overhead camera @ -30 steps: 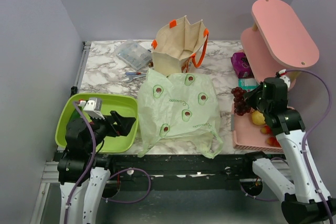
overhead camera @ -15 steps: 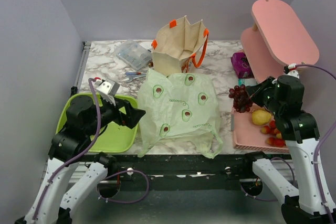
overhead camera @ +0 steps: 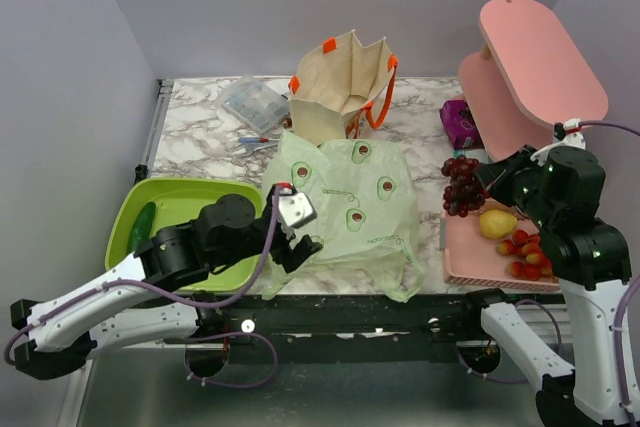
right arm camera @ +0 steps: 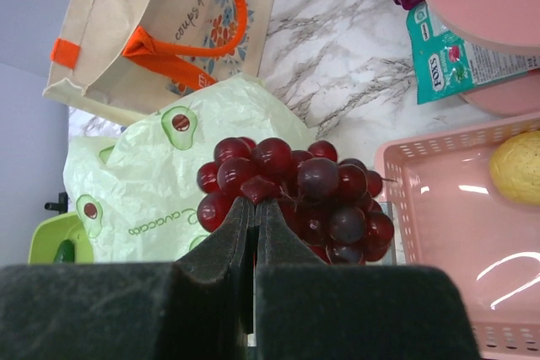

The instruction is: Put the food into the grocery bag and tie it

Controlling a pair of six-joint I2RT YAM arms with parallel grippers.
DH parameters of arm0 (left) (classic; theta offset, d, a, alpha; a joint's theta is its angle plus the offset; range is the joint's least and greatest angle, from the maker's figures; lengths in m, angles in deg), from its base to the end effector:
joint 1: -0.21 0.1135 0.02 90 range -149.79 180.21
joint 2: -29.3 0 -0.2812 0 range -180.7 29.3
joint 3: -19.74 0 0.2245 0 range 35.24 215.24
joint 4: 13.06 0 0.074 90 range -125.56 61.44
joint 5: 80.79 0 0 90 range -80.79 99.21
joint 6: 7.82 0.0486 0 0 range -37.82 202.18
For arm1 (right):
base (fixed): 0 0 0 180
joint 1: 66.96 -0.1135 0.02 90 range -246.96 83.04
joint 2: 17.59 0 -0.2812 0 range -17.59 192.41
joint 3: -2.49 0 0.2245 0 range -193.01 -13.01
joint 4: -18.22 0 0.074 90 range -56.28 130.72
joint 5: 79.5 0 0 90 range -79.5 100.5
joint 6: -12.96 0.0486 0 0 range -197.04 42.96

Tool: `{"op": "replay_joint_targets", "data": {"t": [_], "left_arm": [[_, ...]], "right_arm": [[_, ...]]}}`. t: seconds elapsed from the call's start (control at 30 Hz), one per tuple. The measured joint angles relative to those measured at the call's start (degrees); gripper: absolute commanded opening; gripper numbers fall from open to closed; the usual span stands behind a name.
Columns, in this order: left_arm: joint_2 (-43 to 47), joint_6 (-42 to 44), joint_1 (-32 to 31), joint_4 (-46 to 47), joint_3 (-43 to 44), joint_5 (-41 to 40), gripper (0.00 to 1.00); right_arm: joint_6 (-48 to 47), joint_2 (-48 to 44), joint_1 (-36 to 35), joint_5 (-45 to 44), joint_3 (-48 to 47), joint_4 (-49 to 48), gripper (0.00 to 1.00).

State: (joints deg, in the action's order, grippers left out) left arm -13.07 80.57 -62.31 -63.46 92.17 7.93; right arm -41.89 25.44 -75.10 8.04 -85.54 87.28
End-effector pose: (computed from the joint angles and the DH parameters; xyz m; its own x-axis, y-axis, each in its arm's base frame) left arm 0.0570 -0.1073 0.3728 -0.1850 0.2948 -0.9375 0.8724 0.4884 -0.0186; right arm 0.0845 0.0100 0.4142 -0.3891 0.5254 -0.7567 0.1484 0.8464 0.5114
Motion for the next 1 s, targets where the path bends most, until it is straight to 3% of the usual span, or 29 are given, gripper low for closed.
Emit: {"op": "replay_joint_targets", "data": {"t": [0.37, 1.0], "left_arm": [[-11.2, 8.2, -12.2, 8.6, -2.0, -4.7, 0.72], [-27.1, 15.5, -20.4, 17.2, -5.6, -16.2, 0.65]], "right_arm": [[-1.6, -1.8, 0.0, 0.0, -3.6, 3.9, 0.01], [-2.3, -4.1, 0.0, 1.8, -3.0, 6.5, 0.01]]}}
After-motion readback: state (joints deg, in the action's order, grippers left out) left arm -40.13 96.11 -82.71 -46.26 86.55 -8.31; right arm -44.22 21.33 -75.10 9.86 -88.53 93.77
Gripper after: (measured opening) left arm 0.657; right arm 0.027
